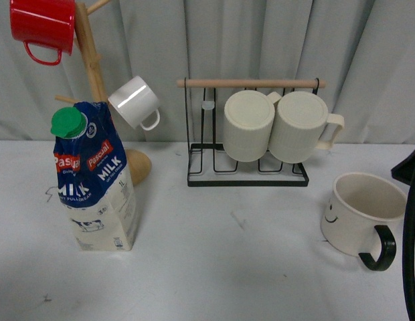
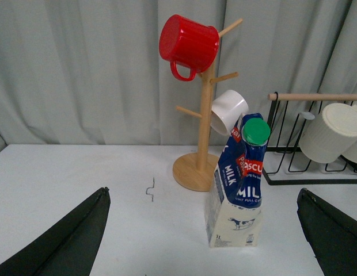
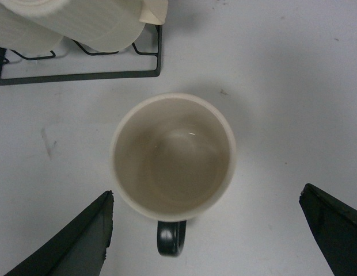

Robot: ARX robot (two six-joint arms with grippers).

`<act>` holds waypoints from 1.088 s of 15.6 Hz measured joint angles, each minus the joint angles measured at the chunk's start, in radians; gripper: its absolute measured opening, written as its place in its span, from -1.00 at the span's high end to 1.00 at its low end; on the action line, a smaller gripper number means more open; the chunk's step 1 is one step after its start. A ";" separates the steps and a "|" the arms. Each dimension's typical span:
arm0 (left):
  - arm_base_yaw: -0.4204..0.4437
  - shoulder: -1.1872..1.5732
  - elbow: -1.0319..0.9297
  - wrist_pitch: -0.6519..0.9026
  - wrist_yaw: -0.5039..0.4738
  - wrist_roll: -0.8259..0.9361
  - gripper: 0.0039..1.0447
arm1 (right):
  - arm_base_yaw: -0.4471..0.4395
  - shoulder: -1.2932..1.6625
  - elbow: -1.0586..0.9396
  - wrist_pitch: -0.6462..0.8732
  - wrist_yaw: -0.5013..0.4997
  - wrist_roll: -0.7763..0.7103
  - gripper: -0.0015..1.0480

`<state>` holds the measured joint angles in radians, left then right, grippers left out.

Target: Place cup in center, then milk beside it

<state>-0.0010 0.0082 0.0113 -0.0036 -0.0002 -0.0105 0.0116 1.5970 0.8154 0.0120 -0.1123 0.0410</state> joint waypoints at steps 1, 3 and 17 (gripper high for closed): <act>0.000 0.000 0.000 0.000 0.000 0.000 -0.88 | 0.017 0.066 0.056 -0.001 0.035 0.025 -0.87; 0.000 0.000 0.000 0.000 0.000 0.000 -0.88 | 0.026 0.143 0.133 -0.023 0.082 0.048 -0.87; 0.000 0.000 0.000 0.000 0.000 0.000 -0.88 | 0.060 0.459 0.296 -0.059 0.193 0.102 0.20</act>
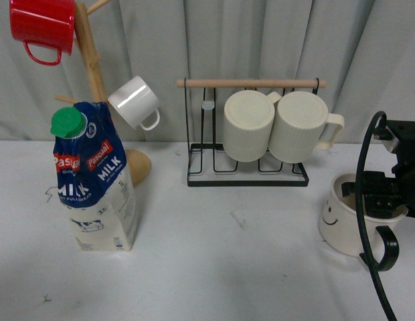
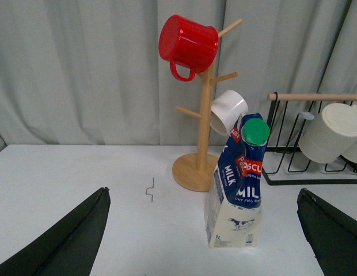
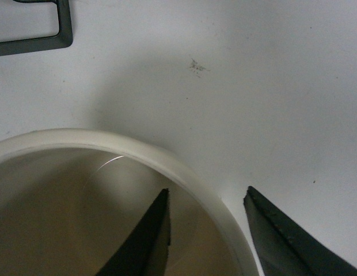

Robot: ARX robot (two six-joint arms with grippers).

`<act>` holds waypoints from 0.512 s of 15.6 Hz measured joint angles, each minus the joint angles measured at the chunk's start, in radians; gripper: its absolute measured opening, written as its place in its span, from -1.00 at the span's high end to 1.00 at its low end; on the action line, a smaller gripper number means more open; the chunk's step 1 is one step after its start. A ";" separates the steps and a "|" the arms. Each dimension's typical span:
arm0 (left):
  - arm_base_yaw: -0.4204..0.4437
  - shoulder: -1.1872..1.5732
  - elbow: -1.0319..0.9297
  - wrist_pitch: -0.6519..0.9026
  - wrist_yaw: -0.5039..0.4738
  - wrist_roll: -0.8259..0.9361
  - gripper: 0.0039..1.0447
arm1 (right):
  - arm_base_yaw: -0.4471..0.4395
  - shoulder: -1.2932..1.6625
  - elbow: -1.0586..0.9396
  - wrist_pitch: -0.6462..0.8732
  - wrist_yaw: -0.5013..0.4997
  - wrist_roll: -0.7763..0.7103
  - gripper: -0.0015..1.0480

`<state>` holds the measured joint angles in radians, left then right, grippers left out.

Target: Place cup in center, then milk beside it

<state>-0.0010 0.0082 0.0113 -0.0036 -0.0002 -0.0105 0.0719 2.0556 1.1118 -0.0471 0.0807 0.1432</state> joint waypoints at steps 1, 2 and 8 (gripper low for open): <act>0.000 0.000 0.000 0.000 0.000 0.000 -0.88 | 0.000 -0.002 0.000 -0.006 -0.012 0.004 0.41; 0.000 0.000 0.000 0.000 0.000 0.000 -0.88 | 0.000 -0.012 -0.008 -0.008 -0.023 0.006 0.62; 0.000 0.000 0.000 0.000 0.000 0.000 -0.88 | 0.089 -0.306 -0.183 -0.057 -0.143 0.093 0.95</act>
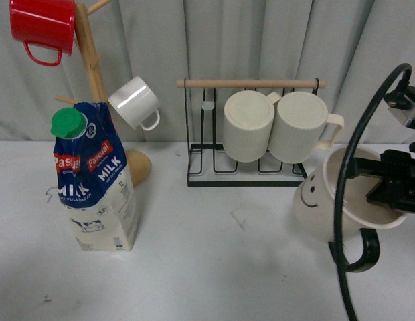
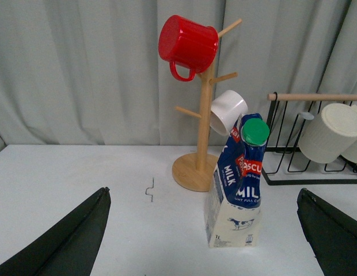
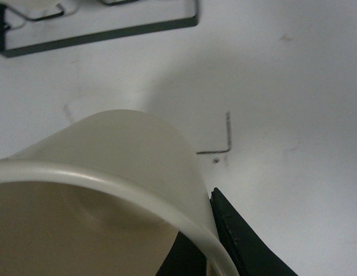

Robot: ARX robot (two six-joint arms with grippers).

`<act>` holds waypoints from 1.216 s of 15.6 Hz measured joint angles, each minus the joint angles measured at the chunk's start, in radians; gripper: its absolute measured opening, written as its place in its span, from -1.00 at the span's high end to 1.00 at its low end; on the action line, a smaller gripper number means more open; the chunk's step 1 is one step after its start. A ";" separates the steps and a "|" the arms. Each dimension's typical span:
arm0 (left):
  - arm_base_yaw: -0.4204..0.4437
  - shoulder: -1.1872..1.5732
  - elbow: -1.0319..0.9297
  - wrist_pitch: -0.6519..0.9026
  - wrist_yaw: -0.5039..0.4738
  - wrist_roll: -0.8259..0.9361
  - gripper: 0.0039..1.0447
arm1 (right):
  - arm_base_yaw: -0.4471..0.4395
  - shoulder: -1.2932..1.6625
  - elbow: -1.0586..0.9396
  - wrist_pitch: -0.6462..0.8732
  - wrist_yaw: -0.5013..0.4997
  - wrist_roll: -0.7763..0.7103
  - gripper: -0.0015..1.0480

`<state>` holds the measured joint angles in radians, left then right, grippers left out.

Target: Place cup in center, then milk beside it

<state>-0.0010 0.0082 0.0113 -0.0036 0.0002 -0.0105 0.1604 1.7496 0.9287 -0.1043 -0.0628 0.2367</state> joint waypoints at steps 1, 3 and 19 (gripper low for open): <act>0.000 0.000 0.000 0.000 0.000 0.000 -0.88 | 0.037 -0.012 -0.019 0.006 -0.005 0.030 0.95; 0.000 0.000 0.000 0.000 0.000 0.000 -0.88 | 0.104 -0.001 -0.042 0.023 0.000 0.088 0.95; 0.000 0.000 0.000 0.000 0.000 0.000 -0.88 | 0.214 0.312 0.299 -0.162 0.088 0.273 0.43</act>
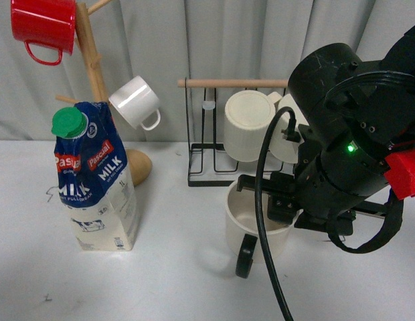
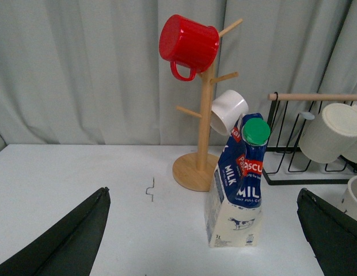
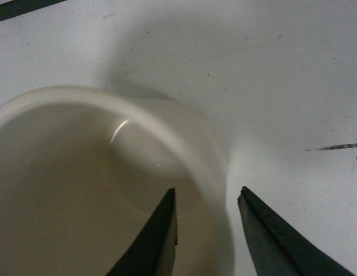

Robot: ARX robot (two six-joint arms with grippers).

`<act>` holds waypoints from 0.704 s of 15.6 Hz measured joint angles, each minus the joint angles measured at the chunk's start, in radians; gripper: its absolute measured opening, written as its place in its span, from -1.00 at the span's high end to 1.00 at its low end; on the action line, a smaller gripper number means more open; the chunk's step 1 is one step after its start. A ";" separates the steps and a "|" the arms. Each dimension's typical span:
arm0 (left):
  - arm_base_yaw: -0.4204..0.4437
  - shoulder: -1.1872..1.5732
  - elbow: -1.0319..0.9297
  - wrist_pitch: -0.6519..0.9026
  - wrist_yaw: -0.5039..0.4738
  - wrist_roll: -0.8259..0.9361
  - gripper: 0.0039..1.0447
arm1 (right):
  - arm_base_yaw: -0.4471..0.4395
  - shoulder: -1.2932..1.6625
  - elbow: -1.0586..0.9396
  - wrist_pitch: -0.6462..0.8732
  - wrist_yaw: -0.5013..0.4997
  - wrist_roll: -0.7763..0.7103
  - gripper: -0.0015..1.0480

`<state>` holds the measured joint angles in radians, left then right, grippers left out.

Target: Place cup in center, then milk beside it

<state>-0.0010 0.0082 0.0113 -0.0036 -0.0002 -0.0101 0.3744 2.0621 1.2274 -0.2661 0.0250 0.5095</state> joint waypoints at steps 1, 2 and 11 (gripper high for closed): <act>0.000 0.000 0.000 0.000 0.000 0.000 -0.88 | 0.000 -0.001 0.000 0.009 0.000 0.000 0.22; 0.000 0.000 0.000 0.000 0.000 0.000 -0.88 | 0.005 -0.018 -0.019 0.036 -0.004 -0.001 0.01; 0.002 0.000 0.000 0.000 -0.003 0.000 -0.88 | -0.062 -0.354 -0.730 1.273 0.282 -0.420 -0.09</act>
<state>0.0006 0.0082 0.0113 -0.0032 -0.0032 -0.0101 0.3122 1.7084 0.4976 1.0073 0.3065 0.0895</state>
